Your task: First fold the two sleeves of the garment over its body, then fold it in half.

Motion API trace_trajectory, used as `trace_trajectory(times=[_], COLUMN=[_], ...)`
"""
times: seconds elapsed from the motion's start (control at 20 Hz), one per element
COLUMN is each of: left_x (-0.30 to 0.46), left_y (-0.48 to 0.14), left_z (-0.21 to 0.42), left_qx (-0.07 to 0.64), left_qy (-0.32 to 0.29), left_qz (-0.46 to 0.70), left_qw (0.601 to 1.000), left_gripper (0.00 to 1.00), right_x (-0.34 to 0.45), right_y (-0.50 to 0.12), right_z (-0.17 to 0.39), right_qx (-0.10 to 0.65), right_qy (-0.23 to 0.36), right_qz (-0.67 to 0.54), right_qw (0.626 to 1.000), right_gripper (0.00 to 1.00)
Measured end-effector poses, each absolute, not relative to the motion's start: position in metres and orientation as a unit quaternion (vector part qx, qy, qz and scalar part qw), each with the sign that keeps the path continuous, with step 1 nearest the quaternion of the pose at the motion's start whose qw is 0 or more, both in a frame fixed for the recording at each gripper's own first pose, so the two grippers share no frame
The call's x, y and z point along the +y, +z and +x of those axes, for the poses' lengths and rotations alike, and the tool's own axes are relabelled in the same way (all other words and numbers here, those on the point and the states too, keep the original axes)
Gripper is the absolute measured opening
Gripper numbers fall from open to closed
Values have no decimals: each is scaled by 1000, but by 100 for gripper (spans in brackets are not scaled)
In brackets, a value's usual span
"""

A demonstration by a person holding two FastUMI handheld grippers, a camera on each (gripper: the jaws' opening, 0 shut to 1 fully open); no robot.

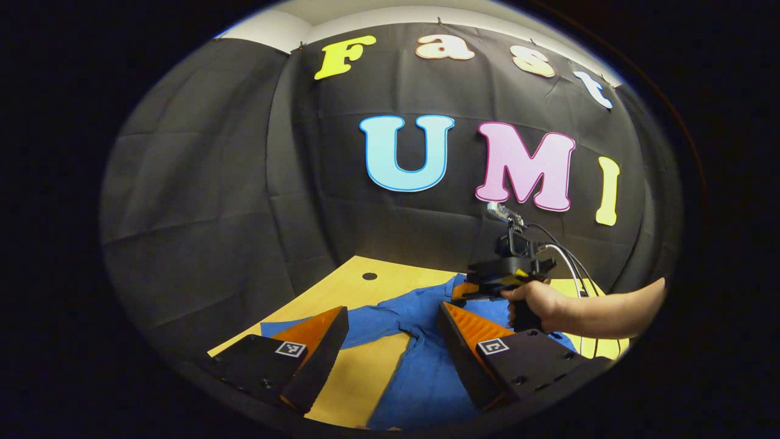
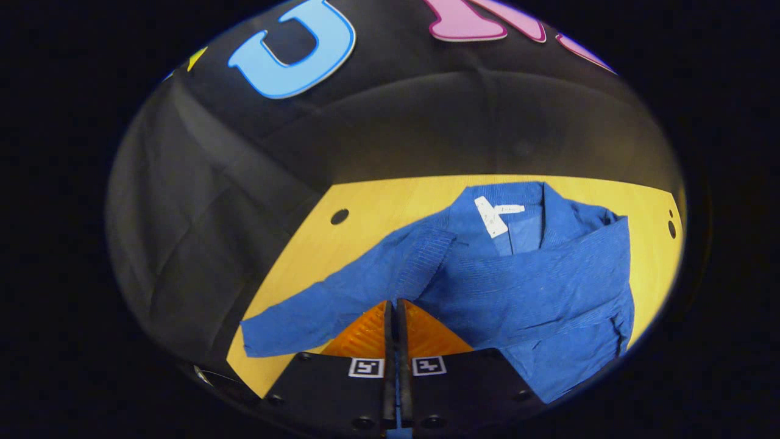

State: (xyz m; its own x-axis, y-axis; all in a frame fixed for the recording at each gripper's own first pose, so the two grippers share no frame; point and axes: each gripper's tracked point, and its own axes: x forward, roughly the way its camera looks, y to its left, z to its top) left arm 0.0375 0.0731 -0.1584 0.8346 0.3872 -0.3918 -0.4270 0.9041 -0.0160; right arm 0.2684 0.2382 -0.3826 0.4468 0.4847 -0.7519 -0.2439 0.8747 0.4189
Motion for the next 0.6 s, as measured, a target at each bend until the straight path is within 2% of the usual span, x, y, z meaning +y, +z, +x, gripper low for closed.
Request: trace_trajectory(times=[0.05, 0.25, 0.3, 0.35, 0.4, 0.45, 0.6], left_x=[80, 108, 118, 127, 135, 142, 178], left_y=[-165, -187, -193, -198, -204, -210, -232], left_z=[37, 40, 40, 42, 43, 42, 42], left_qx=[194, 198, 201, 203, 204, 207, 222], left_qy=[218, 245, 256, 265, 273, 282, 321], left_qz=[-58, -71, -72, -72, -74, -77, -87], left_qw=[955, 946, 943, 940, 937, 934, 917], left_gripper=[84, 84, 84, 84, 85, 85, 85], right_x=[242, 225, 224, 220, 213, 206, 183], right_y=[-395, -411, -409, -402, -395, -388, -356], right_z=[263, 265, 266, 266, 270, 273, 276], right_qx=[488, 468, 462, 454, 444, 431, 384], right_qy=[216, 203, 204, 203, 198, 193, 185], right_qz=[118, 57, 58, 56, 50, 42, 24], right_qw=[837, 858, 861, 866, 872, 880, 904], right_gripper=[1, 95, 99, 91, 91, 99, 99])
